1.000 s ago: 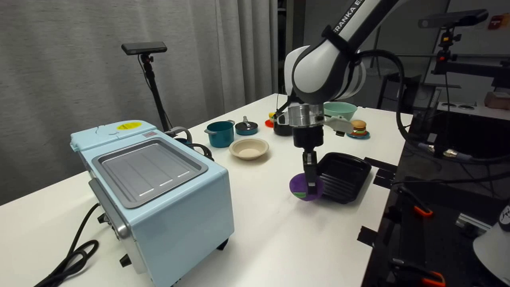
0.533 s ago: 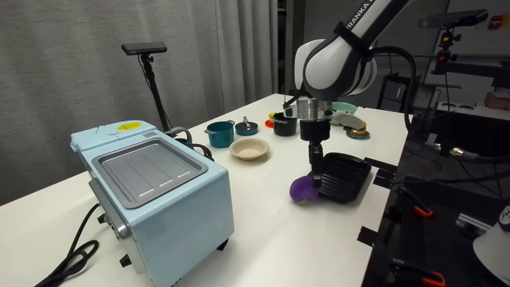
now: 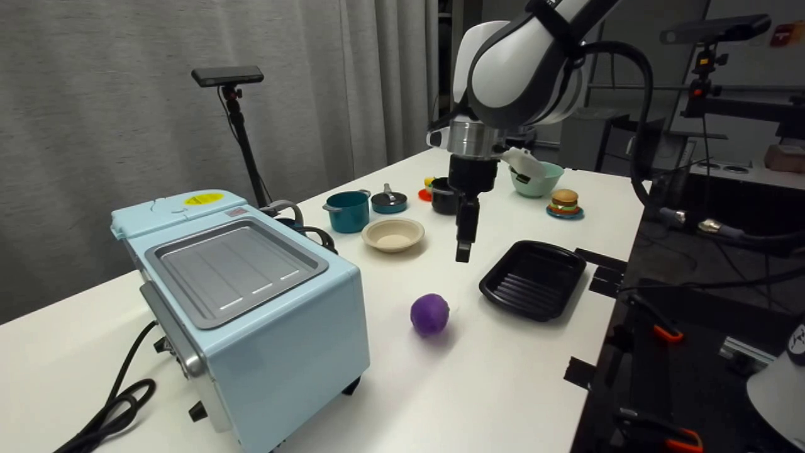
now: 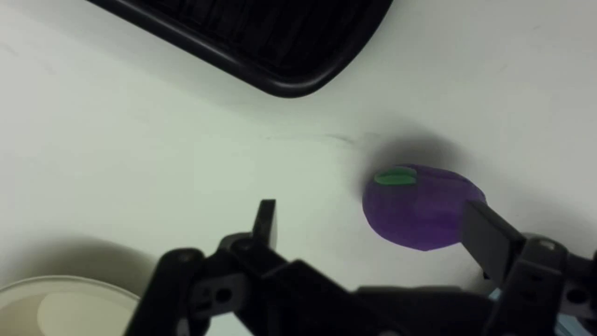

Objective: Remove the purple plushy from the plate and put it on the table

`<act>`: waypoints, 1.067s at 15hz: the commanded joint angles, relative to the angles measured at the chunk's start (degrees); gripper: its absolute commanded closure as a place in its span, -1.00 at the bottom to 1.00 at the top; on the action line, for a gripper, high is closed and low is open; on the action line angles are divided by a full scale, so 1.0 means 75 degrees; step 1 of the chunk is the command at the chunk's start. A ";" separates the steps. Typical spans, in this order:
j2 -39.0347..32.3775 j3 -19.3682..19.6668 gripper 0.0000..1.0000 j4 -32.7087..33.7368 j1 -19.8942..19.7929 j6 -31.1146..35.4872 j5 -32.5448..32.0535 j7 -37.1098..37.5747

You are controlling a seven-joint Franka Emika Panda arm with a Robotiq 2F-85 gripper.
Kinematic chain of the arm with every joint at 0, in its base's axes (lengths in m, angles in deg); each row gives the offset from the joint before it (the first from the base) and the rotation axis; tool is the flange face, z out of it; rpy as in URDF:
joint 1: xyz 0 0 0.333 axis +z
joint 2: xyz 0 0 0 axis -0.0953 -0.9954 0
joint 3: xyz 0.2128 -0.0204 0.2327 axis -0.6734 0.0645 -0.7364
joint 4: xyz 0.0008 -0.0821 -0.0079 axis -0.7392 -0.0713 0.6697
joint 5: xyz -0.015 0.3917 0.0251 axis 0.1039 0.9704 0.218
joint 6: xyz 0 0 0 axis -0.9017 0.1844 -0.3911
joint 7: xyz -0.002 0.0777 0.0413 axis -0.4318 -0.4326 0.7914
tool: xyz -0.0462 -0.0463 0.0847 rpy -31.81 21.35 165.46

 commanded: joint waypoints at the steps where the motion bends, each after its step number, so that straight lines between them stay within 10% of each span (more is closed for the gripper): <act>1: 0.0190 0.0206 -1.00 -0.0022 0.0257 0.0366 0.0031 0.0029; 16: 0.0040 0.0215 -1.00 0.0025 0.0352 0.0626 0.0384 0.0061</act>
